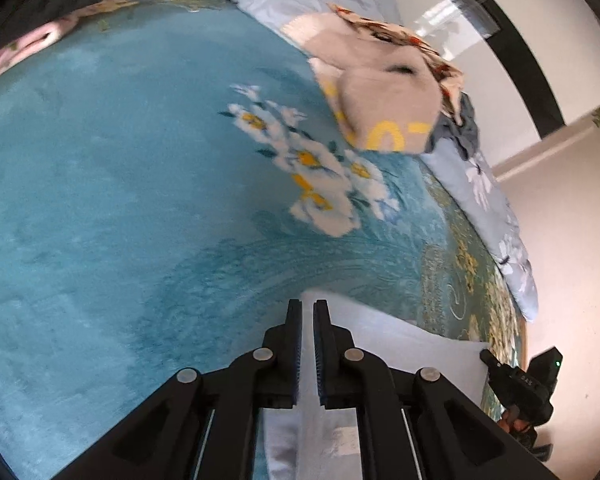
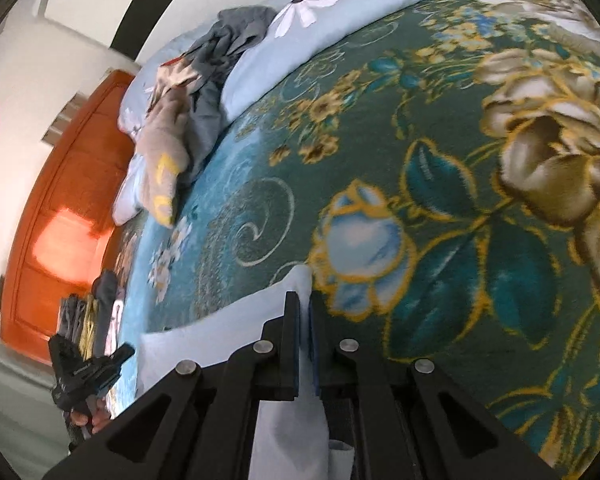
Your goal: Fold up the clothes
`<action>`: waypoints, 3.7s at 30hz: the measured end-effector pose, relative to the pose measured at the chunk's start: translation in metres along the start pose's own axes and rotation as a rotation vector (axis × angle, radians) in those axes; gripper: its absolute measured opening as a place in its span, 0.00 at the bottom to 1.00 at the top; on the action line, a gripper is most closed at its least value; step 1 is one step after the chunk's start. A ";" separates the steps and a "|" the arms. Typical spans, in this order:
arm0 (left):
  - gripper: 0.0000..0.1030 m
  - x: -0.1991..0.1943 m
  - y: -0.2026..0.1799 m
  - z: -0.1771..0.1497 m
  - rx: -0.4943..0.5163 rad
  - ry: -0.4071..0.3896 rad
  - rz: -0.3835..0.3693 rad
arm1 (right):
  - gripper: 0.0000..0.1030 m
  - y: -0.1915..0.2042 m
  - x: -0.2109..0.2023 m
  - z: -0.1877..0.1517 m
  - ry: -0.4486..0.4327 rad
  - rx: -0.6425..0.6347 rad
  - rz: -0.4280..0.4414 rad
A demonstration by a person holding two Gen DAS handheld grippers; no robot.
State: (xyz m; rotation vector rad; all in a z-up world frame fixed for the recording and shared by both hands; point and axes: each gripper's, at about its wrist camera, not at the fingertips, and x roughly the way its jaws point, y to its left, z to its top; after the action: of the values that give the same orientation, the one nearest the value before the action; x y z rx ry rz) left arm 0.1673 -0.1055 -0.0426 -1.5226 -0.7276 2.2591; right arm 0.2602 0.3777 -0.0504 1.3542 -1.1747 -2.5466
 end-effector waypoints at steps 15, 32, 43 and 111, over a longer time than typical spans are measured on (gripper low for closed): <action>0.36 -0.055 -0.094 -0.149 0.126 0.018 -0.135 | 0.35 -0.033 -0.111 -0.100 -0.032 0.170 0.126; 0.36 -0.009 -0.128 -0.257 0.226 0.191 -0.026 | 0.45 -0.046 -0.096 -0.183 0.010 0.348 0.243; 0.43 -0.002 -0.126 -0.253 0.221 0.237 -0.089 | 0.08 -0.038 -0.087 -0.180 -0.003 0.412 0.256; 0.23 -0.080 0.019 -0.207 -0.149 0.042 -0.083 | 0.15 0.267 0.150 -0.134 0.356 -0.528 -0.503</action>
State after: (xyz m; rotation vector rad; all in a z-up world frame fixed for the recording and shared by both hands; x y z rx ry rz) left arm 0.3893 -0.1150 -0.0550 -1.5707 -0.9477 2.1477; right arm 0.1823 0.0531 -0.0330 1.9917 -0.0886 -2.4549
